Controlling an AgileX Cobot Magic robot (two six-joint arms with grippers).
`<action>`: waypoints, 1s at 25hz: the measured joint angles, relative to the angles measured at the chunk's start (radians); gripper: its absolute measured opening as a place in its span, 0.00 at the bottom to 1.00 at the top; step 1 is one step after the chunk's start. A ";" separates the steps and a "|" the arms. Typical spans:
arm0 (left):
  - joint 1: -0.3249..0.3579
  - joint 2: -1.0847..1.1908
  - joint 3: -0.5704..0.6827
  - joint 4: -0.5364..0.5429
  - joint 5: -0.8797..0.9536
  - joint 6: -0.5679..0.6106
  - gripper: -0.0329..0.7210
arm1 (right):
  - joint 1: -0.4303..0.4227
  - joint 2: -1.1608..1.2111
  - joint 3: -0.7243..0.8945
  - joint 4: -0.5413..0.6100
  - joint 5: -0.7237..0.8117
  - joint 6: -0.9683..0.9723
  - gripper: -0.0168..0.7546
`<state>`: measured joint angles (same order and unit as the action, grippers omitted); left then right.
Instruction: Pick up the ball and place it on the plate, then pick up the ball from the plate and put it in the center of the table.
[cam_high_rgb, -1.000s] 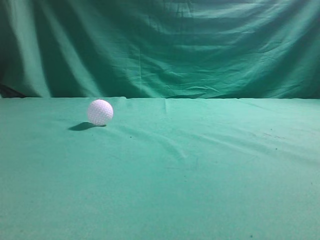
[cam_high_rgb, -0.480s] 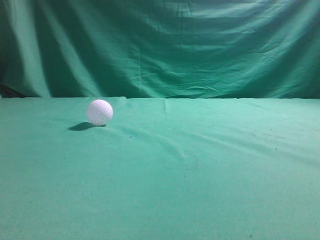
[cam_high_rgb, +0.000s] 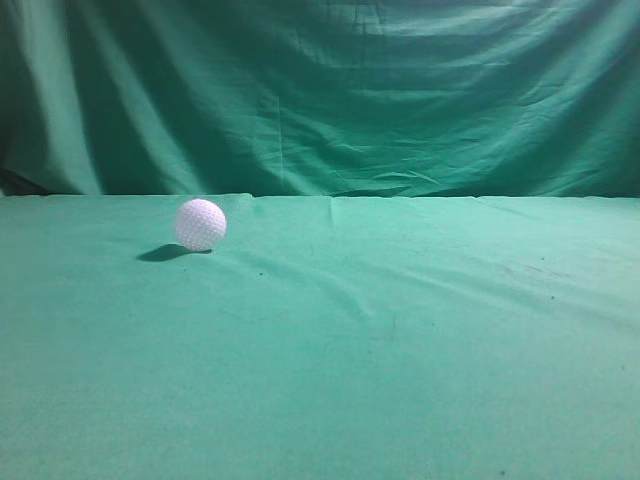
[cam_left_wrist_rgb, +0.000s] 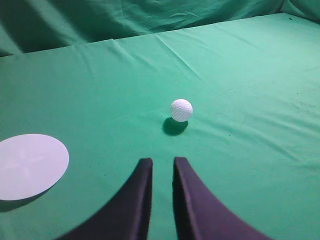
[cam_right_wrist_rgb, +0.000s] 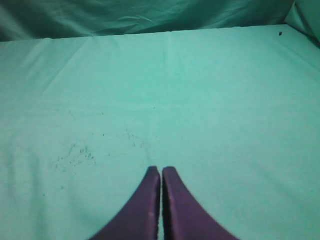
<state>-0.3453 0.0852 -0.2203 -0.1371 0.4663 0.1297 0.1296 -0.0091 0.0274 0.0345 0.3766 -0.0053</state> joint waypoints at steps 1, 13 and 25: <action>0.000 0.000 0.000 0.000 0.000 0.000 0.13 | 0.000 0.000 0.000 0.000 0.000 0.000 0.02; 0.002 -0.001 0.000 0.000 0.000 0.000 0.13 | 0.000 0.000 0.000 0.000 0.001 0.000 0.02; 0.286 -0.097 0.142 0.042 -0.062 0.012 0.13 | 0.000 0.000 0.000 0.000 0.002 0.000 0.02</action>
<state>-0.0590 -0.0115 -0.0779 -0.0947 0.4043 0.1420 0.1296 -0.0091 0.0274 0.0345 0.3788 -0.0053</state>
